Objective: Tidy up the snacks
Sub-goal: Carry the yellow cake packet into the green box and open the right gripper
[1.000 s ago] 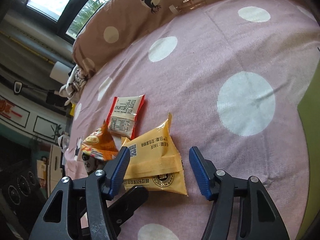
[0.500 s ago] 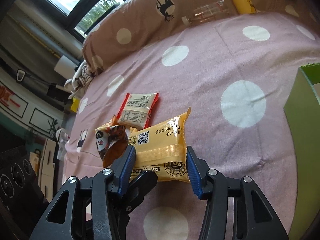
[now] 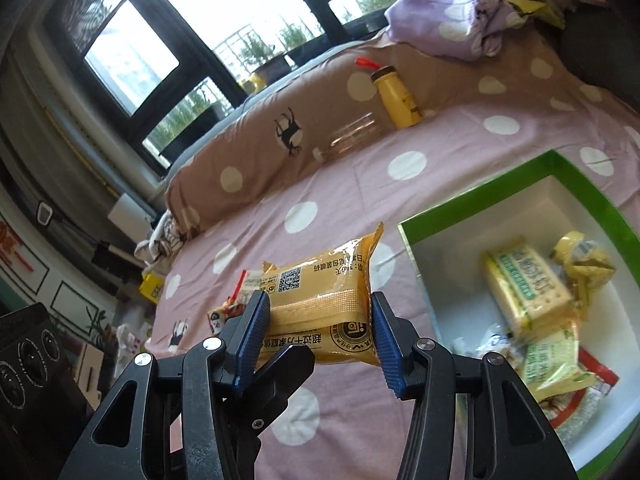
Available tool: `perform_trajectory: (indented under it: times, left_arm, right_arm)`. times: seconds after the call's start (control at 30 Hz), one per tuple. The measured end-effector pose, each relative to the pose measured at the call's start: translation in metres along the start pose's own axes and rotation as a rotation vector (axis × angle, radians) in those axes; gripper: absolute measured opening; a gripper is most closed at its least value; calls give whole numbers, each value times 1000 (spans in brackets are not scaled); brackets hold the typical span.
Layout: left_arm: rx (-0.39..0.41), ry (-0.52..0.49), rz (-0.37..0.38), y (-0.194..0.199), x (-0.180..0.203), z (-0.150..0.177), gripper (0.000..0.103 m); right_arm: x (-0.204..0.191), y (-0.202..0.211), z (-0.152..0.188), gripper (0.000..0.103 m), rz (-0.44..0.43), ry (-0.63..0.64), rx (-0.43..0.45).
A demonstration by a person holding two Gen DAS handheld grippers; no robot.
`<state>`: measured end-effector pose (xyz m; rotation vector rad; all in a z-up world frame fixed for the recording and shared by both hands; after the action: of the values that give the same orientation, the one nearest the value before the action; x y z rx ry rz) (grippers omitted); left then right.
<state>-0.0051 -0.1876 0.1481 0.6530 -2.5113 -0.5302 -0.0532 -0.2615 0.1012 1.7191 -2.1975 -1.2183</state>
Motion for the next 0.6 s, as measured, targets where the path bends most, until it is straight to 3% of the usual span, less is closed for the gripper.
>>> perform_trajectory:
  times: [0.2, 0.4, 0.6]
  left_arm:
    - [-37, -32, 79, -42, 27, -4, 37]
    - [-100, 19, 139, -80, 36, 4, 37]
    - [-157, 60, 160, -105, 43, 15, 37]
  right_arm:
    - [50, 12, -11, 53, 66, -137, 22]
    - [94, 2, -11, 55, 149, -274, -52]
    - [122, -10, -4, 55, 227, -325, -120]
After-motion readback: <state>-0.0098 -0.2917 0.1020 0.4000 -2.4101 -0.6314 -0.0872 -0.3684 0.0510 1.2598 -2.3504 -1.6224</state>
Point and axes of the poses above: each gripper's, at about its wrist camera, not at the fingertips, and y roughly against the way its jaws point, x to its right, z to its underside, the point moved 2 cm from there along -y, roughly the way its jaws point, and after that the axes turned 14 degrees about z, right-handed, at the moved point
